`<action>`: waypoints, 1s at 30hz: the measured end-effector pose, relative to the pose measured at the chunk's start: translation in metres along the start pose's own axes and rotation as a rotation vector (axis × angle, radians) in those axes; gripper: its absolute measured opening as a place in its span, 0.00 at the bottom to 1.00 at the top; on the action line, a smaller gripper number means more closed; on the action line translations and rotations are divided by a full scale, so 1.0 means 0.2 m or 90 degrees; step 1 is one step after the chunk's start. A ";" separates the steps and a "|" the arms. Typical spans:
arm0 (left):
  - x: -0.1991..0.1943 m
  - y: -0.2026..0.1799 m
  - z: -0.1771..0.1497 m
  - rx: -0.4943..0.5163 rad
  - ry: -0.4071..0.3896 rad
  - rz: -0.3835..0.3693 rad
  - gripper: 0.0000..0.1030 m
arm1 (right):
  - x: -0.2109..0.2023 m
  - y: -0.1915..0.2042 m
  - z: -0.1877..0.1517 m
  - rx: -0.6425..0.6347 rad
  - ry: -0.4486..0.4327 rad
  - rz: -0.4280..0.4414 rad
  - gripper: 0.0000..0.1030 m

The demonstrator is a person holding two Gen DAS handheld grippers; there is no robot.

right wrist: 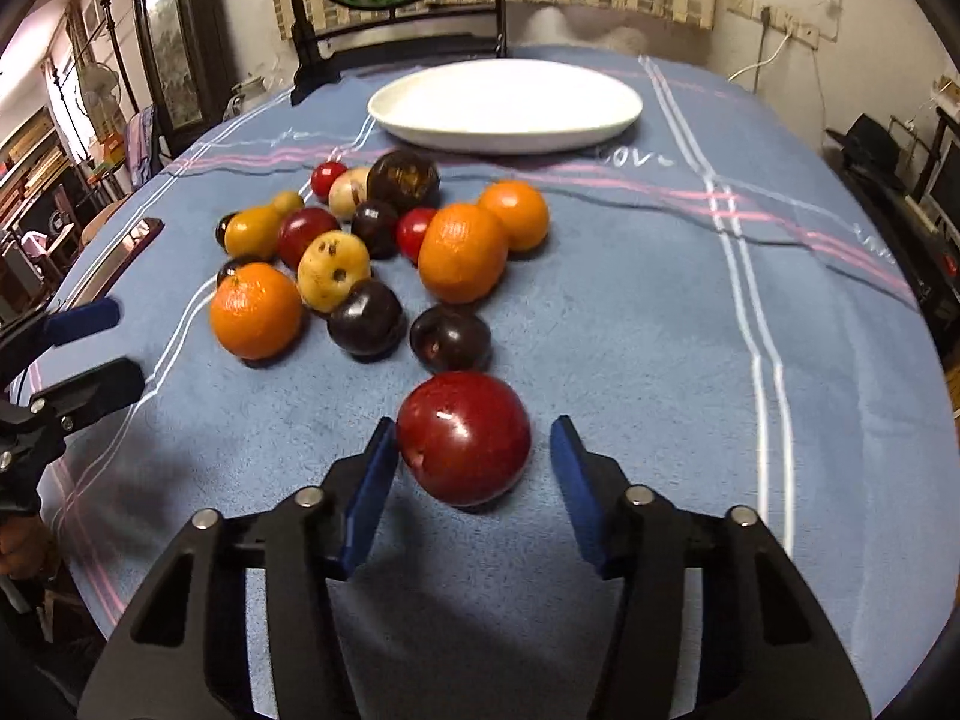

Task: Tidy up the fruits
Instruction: 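Grasp a tangerine with the left gripper while the right gripper grasps a red apple, then carry the tangerine and red apple onto the white plate and open both grippers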

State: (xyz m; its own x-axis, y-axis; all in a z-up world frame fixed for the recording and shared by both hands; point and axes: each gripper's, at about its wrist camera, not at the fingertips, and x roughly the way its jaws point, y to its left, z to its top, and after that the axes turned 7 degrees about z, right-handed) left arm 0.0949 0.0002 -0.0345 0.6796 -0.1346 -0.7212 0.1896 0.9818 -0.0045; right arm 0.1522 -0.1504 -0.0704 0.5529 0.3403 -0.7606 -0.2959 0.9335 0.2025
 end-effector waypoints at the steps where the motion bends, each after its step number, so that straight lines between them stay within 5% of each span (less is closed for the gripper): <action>1: 0.02 -0.02 0.02 0.015 -0.001 -0.009 0.76 | 0.00 0.00 0.00 -0.003 -0.002 0.000 0.51; 11: 0.23 -0.11 0.13 0.089 0.036 -0.036 0.48 | -0.02 -0.02 -0.01 0.000 -0.009 0.023 0.41; 23: 0.27 -0.11 0.14 0.098 0.056 -0.045 0.44 | -0.04 -0.03 0.02 0.005 -0.009 0.044 0.41; 26: 0.22 -0.07 0.17 0.076 0.048 -0.079 0.43 | -0.11 -0.03 0.10 -0.004 -0.033 0.066 0.41; 30: 0.15 0.02 0.41 0.040 0.005 -0.125 0.44 | -0.13 -0.07 0.36 -0.007 -0.084 0.091 0.41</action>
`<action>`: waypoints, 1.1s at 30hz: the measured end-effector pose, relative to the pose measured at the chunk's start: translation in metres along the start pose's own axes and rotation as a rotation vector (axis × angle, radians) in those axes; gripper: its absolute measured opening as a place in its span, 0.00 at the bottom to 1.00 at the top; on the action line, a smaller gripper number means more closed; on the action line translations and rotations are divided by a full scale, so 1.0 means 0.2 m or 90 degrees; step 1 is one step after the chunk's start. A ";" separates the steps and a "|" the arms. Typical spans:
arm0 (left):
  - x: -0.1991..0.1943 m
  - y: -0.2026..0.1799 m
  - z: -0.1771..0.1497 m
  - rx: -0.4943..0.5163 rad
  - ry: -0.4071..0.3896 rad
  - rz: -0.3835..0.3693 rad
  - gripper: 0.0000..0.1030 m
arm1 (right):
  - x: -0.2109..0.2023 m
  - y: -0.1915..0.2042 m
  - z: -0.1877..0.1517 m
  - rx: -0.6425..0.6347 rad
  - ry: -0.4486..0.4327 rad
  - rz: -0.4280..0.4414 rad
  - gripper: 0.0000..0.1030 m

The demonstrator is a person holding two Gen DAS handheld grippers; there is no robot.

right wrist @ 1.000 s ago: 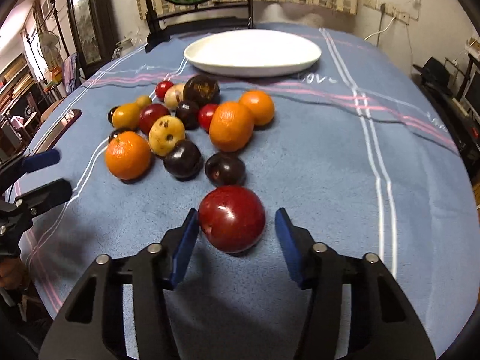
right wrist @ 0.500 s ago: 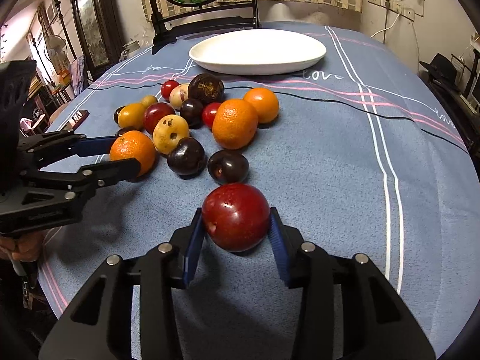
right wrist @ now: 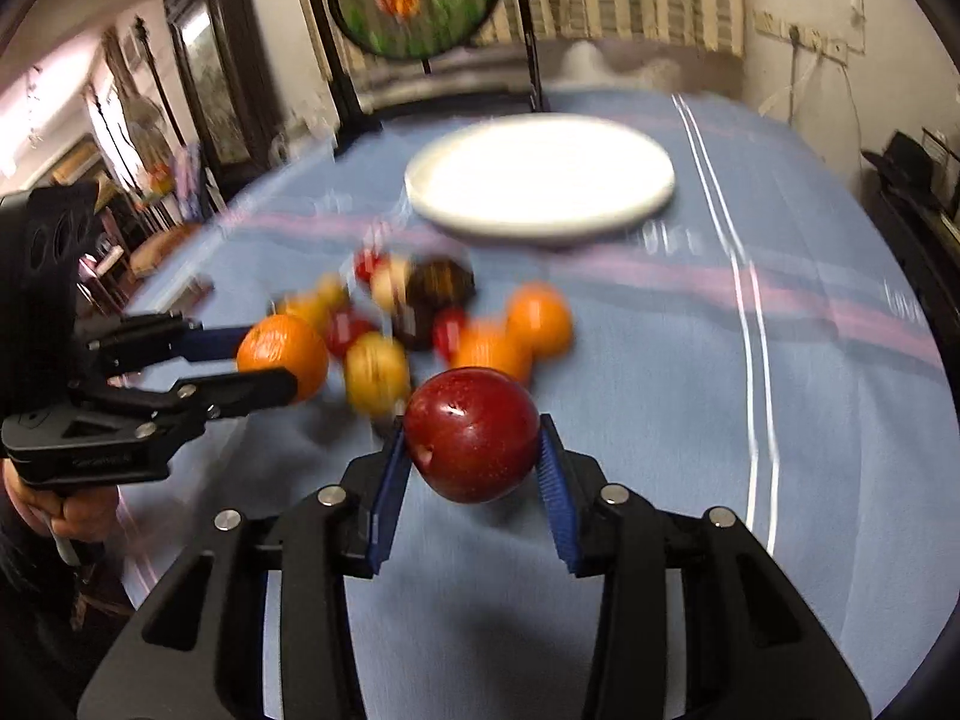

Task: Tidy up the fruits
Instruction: 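Carry the tangerine and red apple onto the white plate and open both grippers, then grasp a dark plum with the right gripper while the left gripper grasps another dark plum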

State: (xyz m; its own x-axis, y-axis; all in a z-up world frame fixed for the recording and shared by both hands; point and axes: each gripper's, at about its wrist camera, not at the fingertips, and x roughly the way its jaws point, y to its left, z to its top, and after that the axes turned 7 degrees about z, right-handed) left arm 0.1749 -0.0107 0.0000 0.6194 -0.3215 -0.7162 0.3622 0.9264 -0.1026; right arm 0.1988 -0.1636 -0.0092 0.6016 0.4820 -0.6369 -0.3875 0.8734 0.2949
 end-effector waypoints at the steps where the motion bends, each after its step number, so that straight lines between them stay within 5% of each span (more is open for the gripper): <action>1: 0.01 0.02 0.06 -0.001 -0.008 0.001 0.44 | 0.03 -0.03 0.08 0.005 -0.016 -0.003 0.41; 4: 0.14 0.12 0.33 -0.015 -0.018 0.014 0.44 | 0.20 -0.13 0.32 0.028 -0.044 -0.013 0.41; 9: 0.51 0.25 0.63 -0.030 0.022 0.072 0.44 | 0.57 -0.30 0.57 0.061 0.004 -0.039 0.41; 17: 0.79 0.31 0.69 -0.032 0.096 0.107 0.45 | 0.77 -0.37 0.64 0.054 0.050 -0.057 0.47; 19: 0.76 0.32 0.69 -0.039 0.093 0.114 0.51 | 0.72 -0.36 0.62 0.046 0.043 -0.082 0.59; 20: 0.74 0.32 0.69 -0.039 0.082 0.116 0.63 | 0.68 -0.36 0.63 0.046 0.039 -0.088 0.62; 26: 0.25 0.27 0.53 -0.026 -0.035 0.158 0.94 | 0.24 -0.21 0.41 0.045 -0.019 -0.061 0.63; 33: -0.06 0.19 0.00 -0.076 -0.046 0.129 0.96 | 0.01 -0.04 -0.14 0.049 -0.028 -0.041 0.63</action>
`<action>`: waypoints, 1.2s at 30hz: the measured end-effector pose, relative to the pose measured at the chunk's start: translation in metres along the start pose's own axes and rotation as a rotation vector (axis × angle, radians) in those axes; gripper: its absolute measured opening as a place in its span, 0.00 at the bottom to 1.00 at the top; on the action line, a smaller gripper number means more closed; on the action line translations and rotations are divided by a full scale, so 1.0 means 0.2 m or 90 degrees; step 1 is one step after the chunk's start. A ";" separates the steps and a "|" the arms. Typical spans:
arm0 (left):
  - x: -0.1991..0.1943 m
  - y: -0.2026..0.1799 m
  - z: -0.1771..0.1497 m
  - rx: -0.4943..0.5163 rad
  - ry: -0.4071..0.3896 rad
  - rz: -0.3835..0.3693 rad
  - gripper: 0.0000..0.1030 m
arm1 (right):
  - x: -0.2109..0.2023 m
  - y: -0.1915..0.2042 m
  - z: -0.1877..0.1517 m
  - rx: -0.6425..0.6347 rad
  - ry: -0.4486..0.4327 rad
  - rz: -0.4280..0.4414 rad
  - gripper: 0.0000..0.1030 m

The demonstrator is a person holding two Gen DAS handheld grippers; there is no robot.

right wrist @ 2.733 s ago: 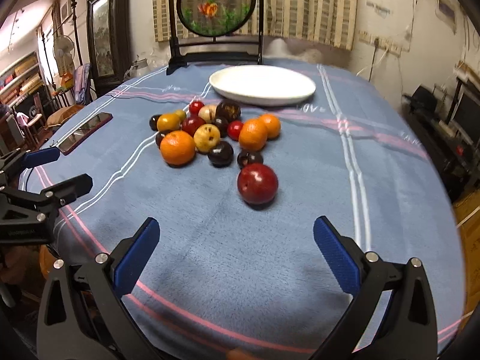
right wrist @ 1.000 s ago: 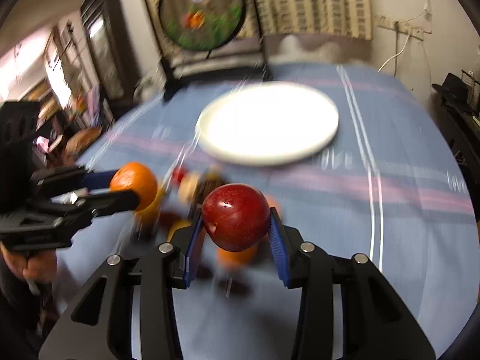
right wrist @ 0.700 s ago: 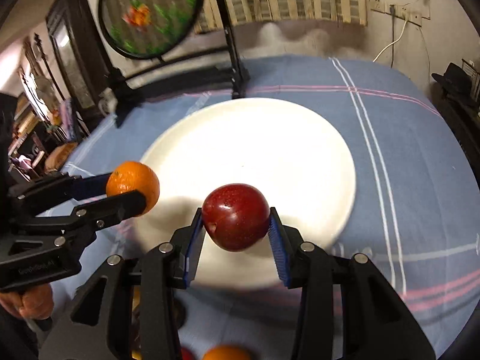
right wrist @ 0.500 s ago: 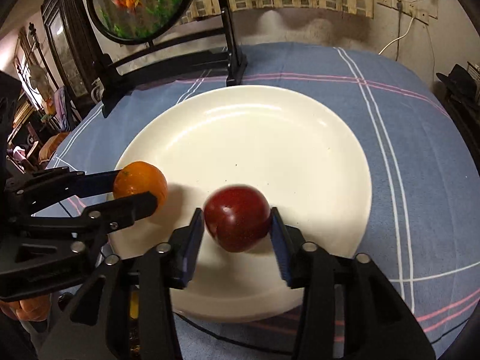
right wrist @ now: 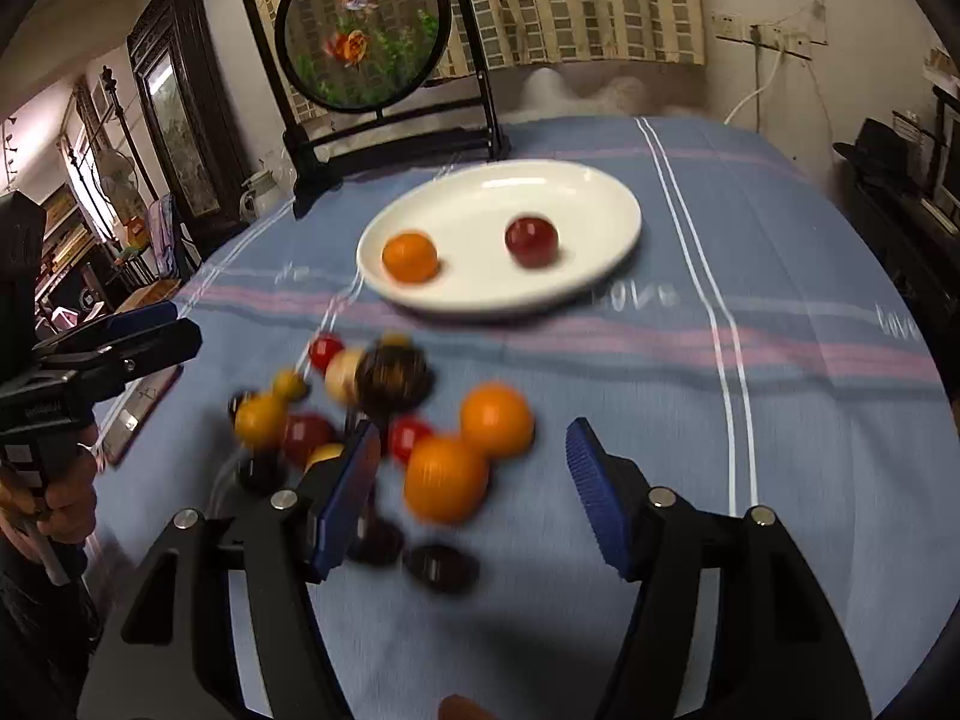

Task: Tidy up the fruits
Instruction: 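Grasp a dark plum with the right gripper while the left gripper grasps another dark plum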

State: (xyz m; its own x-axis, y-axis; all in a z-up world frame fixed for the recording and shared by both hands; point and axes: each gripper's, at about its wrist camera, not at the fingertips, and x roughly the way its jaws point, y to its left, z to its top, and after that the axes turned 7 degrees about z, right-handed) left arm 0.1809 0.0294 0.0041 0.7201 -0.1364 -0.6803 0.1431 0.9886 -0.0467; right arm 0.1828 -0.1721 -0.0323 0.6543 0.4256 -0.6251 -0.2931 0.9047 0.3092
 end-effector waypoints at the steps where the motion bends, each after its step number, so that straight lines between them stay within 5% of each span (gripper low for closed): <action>1: -0.02 0.00 -0.06 -0.002 0.002 -0.002 0.96 | 0.00 0.01 -0.04 -0.003 0.003 -0.005 0.63; 9: 0.00 -0.02 -0.33 -0.022 0.023 -0.043 0.95 | 0.08 0.05 -0.10 -0.006 0.044 -0.008 0.55; 14: 0.04 0.01 -0.31 -0.042 0.043 -0.071 0.95 | 0.12 0.04 -0.09 0.006 0.058 -0.017 0.51; 18: 0.04 0.02 -0.33 -0.041 0.045 -0.058 0.95 | 0.15 0.05 -0.09 0.003 0.077 -0.016 0.38; 31: 0.06 0.01 -0.33 -0.033 0.054 -0.051 0.95 | 0.19 0.05 -0.09 0.019 0.092 0.011 0.29; 33: 0.07 0.02 -0.33 -0.033 0.061 -0.050 0.92 | 0.17 0.04 -0.09 0.030 0.083 0.024 0.29; 36: 0.11 0.00 -0.33 -0.025 0.082 -0.061 0.67 | 0.15 0.00 -0.09 0.057 0.069 0.041 0.29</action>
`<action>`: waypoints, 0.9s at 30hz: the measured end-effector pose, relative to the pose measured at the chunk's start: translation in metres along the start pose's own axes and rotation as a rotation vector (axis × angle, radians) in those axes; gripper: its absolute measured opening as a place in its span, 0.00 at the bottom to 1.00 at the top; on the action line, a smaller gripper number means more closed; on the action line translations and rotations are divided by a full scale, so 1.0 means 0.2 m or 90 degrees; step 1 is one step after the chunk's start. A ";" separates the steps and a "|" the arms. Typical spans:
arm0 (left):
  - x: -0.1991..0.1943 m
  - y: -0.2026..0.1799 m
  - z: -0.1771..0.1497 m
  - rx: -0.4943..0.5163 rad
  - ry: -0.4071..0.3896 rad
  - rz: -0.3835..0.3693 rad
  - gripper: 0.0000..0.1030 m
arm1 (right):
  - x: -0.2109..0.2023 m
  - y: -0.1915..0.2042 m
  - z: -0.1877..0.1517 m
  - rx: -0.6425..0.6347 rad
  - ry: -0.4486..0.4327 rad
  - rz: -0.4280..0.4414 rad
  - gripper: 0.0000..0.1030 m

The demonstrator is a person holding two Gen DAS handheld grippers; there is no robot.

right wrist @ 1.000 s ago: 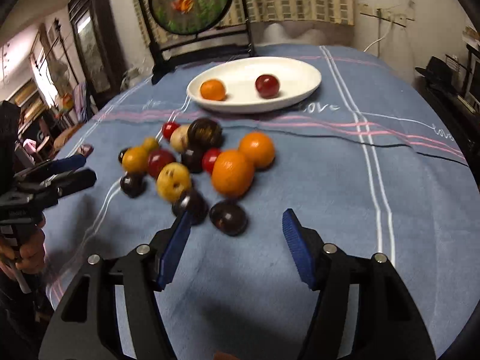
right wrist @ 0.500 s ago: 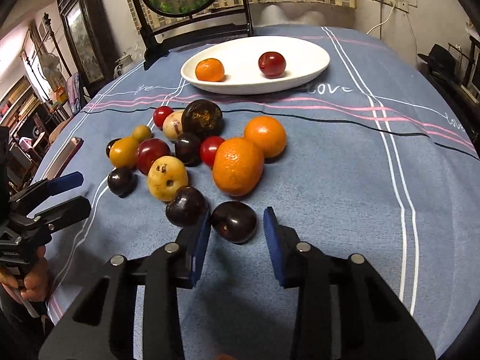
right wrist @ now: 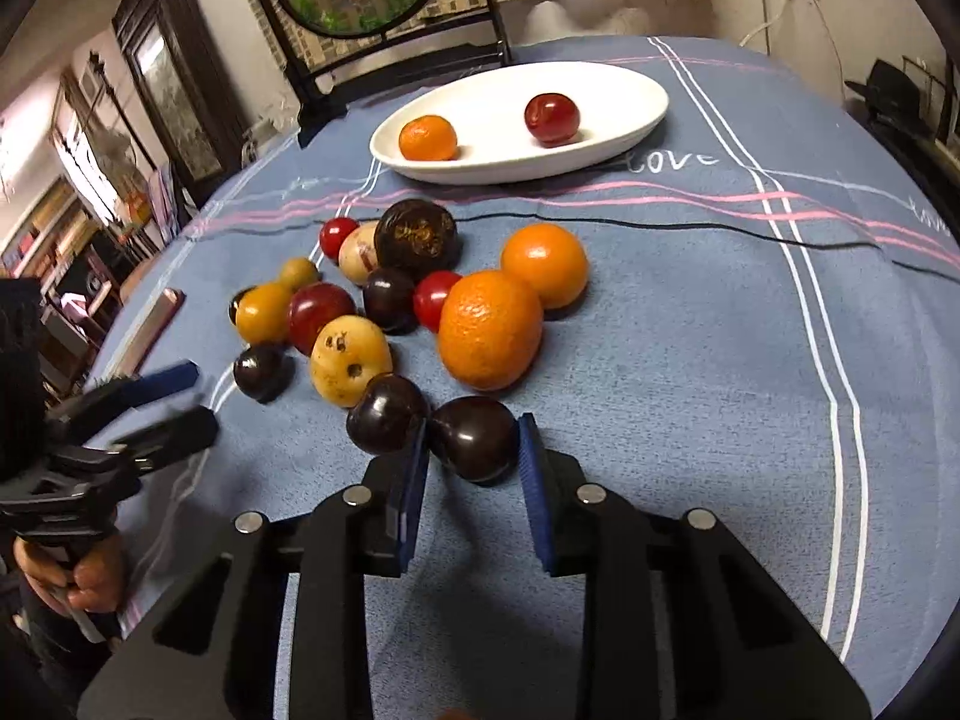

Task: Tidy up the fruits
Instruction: 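Grasp a dark plum with the right gripper while the left gripper grasps another dark plum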

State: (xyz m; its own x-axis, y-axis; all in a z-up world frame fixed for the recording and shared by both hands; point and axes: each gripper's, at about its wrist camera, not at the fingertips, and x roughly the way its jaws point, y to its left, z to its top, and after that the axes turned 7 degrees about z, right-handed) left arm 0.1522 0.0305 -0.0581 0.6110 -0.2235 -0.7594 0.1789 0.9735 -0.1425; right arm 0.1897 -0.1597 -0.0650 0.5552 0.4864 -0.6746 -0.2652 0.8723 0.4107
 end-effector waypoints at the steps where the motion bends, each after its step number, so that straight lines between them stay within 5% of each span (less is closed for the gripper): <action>1: 0.02 -0.01 0.00 0.001 0.011 -0.001 0.53 | -0.01 -0.01 0.00 0.005 -0.003 0.005 0.29; 3: 0.04 0.00 0.02 -0.010 0.019 -0.004 0.44 | -0.02 -0.01 0.00 0.011 -0.009 0.008 0.29; 21: 0.14 -0.11 0.08 0.025 0.043 0.067 0.39 | -0.03 -0.03 -0.01 0.027 -0.014 0.020 0.29; 27: 0.12 -0.07 0.08 0.007 0.036 0.042 0.31 | -0.03 -0.03 -0.01 0.030 -0.013 0.021 0.29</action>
State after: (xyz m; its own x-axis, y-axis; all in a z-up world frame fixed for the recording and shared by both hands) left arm 0.1762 0.0113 -0.0651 0.5774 -0.1562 -0.8014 0.1490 0.9852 -0.0847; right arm 0.1862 -0.1688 -0.0650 0.5633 0.5139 -0.6470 -0.2467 0.8519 0.4619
